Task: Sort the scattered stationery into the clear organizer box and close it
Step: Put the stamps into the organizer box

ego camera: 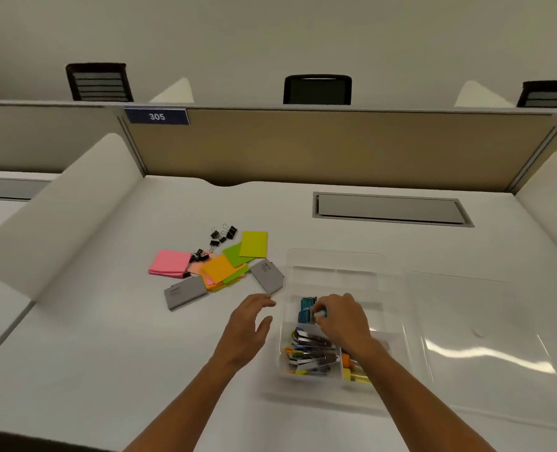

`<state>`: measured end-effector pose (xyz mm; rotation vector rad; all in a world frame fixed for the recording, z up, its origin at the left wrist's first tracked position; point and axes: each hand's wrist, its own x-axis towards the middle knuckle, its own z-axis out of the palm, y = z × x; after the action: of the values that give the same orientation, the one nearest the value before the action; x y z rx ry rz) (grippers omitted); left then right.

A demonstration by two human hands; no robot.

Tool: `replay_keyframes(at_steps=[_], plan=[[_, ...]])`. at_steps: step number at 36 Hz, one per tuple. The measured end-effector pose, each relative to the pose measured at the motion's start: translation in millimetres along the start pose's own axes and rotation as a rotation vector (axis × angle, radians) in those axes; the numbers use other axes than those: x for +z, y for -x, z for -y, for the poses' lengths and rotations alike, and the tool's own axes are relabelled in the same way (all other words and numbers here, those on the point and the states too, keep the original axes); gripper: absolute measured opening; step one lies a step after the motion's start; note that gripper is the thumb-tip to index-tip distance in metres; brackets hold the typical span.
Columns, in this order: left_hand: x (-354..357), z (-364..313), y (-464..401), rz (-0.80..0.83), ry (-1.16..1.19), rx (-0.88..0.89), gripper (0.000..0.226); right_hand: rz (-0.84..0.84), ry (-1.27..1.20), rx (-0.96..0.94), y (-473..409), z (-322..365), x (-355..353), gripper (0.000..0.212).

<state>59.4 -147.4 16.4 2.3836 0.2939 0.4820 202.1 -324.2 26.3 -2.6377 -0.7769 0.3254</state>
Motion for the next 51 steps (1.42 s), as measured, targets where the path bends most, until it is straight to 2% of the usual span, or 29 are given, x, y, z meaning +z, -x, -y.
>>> replay_keyframes(at_steps=[4, 9, 17, 22, 31, 38, 43, 51], plan=[[-4.0, 2.9, 7.4, -0.018, 0.004, -0.04, 0.028, 0.02, 0.083, -0.023, -2.3, 5.9, -3.3, 0.019], [-8.8, 7.4, 11.9, -0.04, 0.004, -0.062, 0.029, 0.127, 0.117, -0.004, -7.6, 11.3, -9.2, 0.019], [-11.3, 8.5, 12.9, -0.057, -0.002, -0.091, 0.026, 0.123, 0.484, -0.052, -7.5, 22.6, -9.1, 0.028], [-11.6, 10.4, 13.4, -0.056, -0.014, -0.102, 0.026, 0.145, 0.564, -0.061, -5.6, 23.2, -11.1, 0.032], [-10.1, 15.7, 8.4, -0.046, -0.011, -0.118, 0.027, 0.087, 0.367, -0.028, -6.8, 26.3, -12.3, 0.03], [-10.1, 18.8, 5.4, -0.043, -0.01, -0.115, 0.027, 0.04, 0.073, -0.208, -7.2, 41.5, -15.2, 0.027], [-14.9, 24.0, 5.9, -0.047, -0.007, -0.115, 0.028, -0.011, -0.05, -0.241, -12.9, 49.9, -6.3, 0.024], [-30.4, 41.5, 9.9, -0.072, 0.007, -0.143, 0.029, 0.069, -0.114, -0.292, -22.1, 71.6, 5.8, 0.025]])
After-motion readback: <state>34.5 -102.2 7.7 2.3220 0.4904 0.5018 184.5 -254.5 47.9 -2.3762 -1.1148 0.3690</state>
